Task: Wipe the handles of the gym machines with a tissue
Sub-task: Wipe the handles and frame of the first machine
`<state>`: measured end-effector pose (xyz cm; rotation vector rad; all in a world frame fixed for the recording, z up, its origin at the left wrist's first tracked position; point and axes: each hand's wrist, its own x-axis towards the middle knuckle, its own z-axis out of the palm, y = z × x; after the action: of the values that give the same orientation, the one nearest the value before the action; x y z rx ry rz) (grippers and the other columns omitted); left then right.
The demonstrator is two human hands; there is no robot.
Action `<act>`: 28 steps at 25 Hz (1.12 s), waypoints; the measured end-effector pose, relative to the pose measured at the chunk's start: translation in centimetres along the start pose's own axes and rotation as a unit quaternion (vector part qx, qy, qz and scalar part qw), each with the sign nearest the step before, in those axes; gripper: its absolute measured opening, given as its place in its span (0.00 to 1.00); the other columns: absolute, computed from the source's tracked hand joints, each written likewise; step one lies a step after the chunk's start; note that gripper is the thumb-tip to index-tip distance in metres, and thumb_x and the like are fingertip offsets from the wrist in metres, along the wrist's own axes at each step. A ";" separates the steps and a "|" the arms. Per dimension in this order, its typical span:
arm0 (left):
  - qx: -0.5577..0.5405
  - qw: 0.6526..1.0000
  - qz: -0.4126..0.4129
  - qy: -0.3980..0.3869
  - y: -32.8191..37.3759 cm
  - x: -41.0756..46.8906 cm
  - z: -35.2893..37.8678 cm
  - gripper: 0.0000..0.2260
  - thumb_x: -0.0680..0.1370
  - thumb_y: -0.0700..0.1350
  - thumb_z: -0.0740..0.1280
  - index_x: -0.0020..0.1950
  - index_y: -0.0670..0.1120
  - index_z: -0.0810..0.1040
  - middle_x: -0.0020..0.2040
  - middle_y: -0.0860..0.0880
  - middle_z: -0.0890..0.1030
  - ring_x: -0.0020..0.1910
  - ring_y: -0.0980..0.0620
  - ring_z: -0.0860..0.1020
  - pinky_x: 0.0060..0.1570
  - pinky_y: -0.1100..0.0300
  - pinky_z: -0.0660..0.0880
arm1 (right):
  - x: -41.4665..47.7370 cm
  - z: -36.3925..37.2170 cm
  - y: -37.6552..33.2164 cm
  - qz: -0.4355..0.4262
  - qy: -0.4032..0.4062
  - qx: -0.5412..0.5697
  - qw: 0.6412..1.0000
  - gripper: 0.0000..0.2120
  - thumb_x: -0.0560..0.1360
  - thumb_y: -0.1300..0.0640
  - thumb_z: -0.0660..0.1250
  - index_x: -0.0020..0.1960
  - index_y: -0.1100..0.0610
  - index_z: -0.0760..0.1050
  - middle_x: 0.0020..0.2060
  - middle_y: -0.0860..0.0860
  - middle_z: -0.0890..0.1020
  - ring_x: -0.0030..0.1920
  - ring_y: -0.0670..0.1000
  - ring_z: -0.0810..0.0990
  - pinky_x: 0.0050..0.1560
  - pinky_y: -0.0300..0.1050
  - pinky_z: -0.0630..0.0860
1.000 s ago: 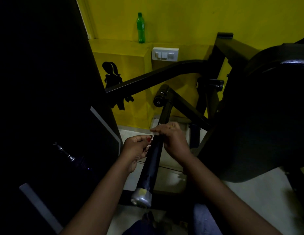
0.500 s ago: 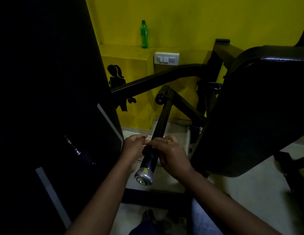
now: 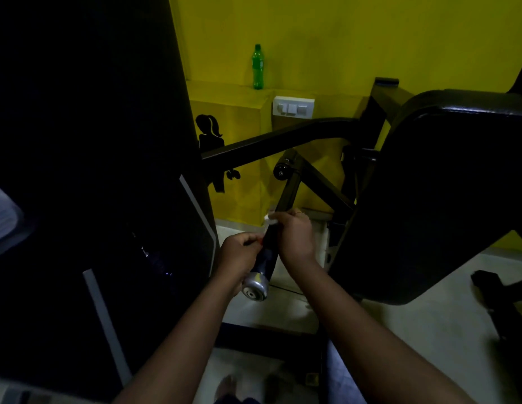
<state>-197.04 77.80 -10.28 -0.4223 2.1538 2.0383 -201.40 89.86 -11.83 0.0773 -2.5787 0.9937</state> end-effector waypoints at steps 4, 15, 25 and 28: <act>0.013 1.000 -0.003 -0.023 0.7 2.9 0.3 0.06 0.79 0.41 0.66 0.51 0.48 0.83 0.47 0.46 0.84 0.43 0.50 0.81 0.41 0.57 0.78 | -0.5 -0.7 -0.1 -0.028 0.009 -0.029 0.999 0.11 0.69 0.63 0.72 0.51 0.55 0.84 0.46 0.54 0.82 0.45 0.54 0.80 0.41 0.44 0.77; 0.089 0.985 0.038 -0.141 7.2 15.7 0.6 0.11 0.80 0.40 0.64 0.60 0.42 0.79 0.44 0.46 0.81 0.43 0.48 0.79 0.44 0.50 0.78 | 12.5 4.4 1.1 0.128 0.099 -0.081 0.984 0.13 0.73 0.69 0.64 0.52 0.58 0.83 0.46 0.57 0.82 0.47 0.56 0.80 0.40 0.42 0.72; 0.190 0.955 0.065 -0.220 9.7 25.4 3.0 0.24 0.80 0.34 0.58 0.76 0.46 0.64 0.73 0.44 0.69 0.64 0.43 0.73 0.48 0.57 0.70 | 20.8 6.9 3.8 0.064 0.029 -0.198 0.978 0.11 0.75 0.65 0.65 0.57 0.61 0.76 0.56 0.59 0.75 0.54 0.59 0.74 0.46 0.48 0.74; 0.185 0.959 0.045 -0.211 9.1 27.6 3.4 0.14 0.80 0.37 0.58 0.64 0.45 0.74 0.57 0.40 0.75 0.51 0.47 0.75 0.44 0.55 0.70 | 21.2 7.8 4.7 -0.075 -0.079 -0.300 0.948 0.09 0.73 0.66 0.64 0.52 0.61 0.80 0.52 0.57 0.78 0.57 0.58 0.73 0.50 0.51 0.76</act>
<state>-226.29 78.68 -9.96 0.1502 2.2281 1.5256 -224.45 90.01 -12.41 0.1908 -2.8521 0.1250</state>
